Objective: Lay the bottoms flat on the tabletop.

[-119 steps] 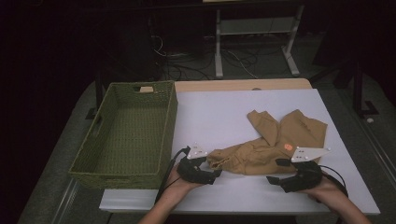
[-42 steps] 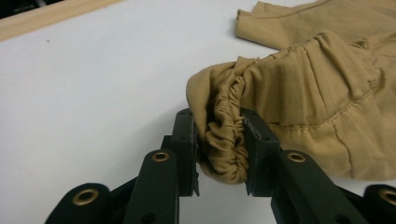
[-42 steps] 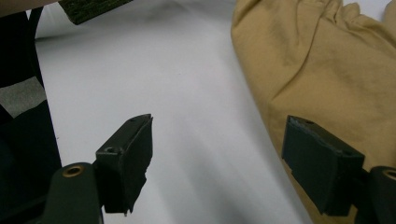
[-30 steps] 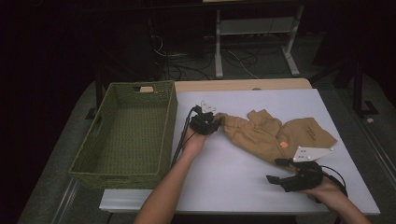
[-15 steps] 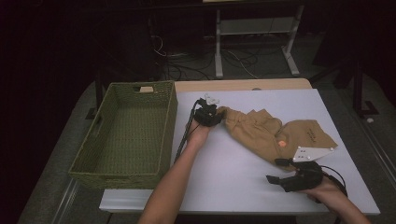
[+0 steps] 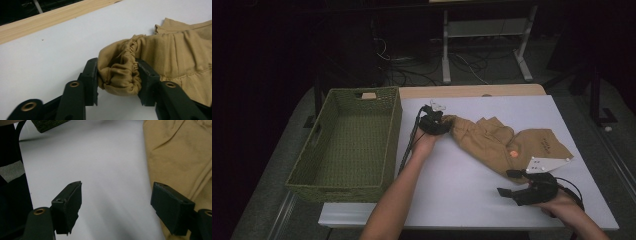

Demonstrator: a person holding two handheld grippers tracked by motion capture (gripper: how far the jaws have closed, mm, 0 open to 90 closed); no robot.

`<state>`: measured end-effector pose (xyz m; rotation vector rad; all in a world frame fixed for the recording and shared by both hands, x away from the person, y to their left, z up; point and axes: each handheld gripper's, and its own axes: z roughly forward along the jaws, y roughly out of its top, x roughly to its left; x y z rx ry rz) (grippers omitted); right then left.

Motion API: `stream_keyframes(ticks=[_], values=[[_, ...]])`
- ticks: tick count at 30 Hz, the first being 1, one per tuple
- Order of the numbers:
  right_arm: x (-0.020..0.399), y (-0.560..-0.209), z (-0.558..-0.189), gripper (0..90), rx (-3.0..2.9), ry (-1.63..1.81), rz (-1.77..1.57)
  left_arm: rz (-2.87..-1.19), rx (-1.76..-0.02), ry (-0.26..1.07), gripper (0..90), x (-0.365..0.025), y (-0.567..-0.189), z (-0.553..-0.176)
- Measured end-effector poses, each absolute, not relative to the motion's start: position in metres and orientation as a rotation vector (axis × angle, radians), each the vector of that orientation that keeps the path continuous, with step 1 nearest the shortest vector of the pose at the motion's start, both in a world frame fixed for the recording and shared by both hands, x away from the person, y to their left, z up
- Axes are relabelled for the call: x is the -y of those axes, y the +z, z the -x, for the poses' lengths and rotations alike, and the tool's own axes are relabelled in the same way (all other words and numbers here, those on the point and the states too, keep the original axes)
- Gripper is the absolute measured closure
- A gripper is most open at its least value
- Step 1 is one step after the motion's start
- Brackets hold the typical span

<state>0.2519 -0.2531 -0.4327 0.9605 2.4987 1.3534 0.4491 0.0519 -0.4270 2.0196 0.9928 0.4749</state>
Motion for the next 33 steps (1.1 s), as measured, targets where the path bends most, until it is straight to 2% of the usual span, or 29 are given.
stream_keyframes(ticks=[2,8,14,24,33], values=[[0.253,-0.433,-0.252,25.0,-2.498,1.352,-0.961,-2.012,-1.002,0.455,50.6,-0.056,-0.425,-0.446],[0.252,-0.433,-0.252,25.0,-2.5,1.352,-0.96,-1.992,-1.021,0.41,29.9,-0.066,-0.421,-0.436],[0.252,-0.433,-0.252,25.0,-2.501,1.351,-0.961,-2.006,-1.029,0.375,14.8,-0.071,-0.419,-0.423],[0.252,-0.432,-0.252,25.0,-2.498,1.35,-0.965,-2.023,-1.0,0.366,2.2,-0.077,-0.418,-0.397],[0.252,-0.432,-0.252,25.0,-2.497,1.348,-0.967,-2.046,-0.955,0.326,0.1,-0.084,-0.42,-0.372]])
